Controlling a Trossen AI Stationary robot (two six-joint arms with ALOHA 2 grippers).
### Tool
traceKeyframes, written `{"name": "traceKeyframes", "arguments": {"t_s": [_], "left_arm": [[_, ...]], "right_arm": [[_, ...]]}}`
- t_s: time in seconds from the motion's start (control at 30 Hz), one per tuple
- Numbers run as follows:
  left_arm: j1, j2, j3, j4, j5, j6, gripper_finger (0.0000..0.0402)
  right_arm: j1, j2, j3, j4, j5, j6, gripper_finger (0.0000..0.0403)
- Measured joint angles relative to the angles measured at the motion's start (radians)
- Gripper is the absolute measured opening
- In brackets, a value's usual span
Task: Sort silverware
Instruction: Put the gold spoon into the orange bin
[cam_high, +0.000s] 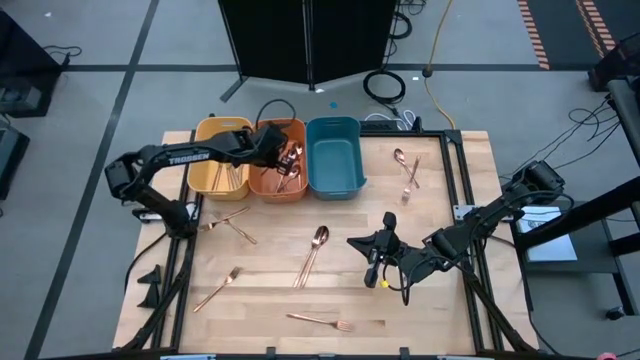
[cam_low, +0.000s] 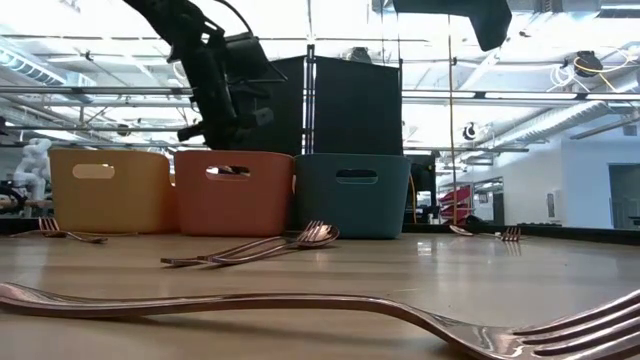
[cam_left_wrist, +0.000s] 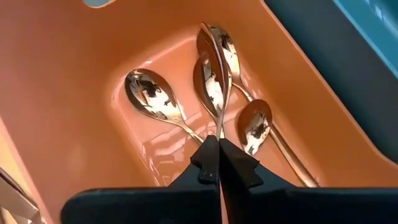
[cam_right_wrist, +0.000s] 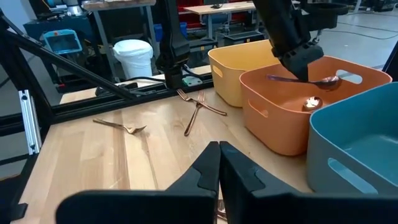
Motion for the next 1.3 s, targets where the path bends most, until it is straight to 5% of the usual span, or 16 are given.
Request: {"name": "traceKeyframes", "arguments": {"t_s": [0.43, 0.9, 1.3], "left_arm": [[0.025, 0.0, 0.002, -0.002, 0.078, 0.033, 0.0001], [0.061, 0.0, 0.002, 0.005, 0.079, 0.036, 0.0111], [0.049, -0.001, 0.109, -0.031, 0.139, 0.143, 0.0116]], "right_arm": [[0.0, 0.0, 0.0, 0.0, -0.001, 0.011, 0.0], [0.0, 0.0, 0.0, -0.002, -0.001, 0.005, 0.0], [0.0, 0.0, 0.0, -0.008, -0.002, 0.004, 0.0]]}}
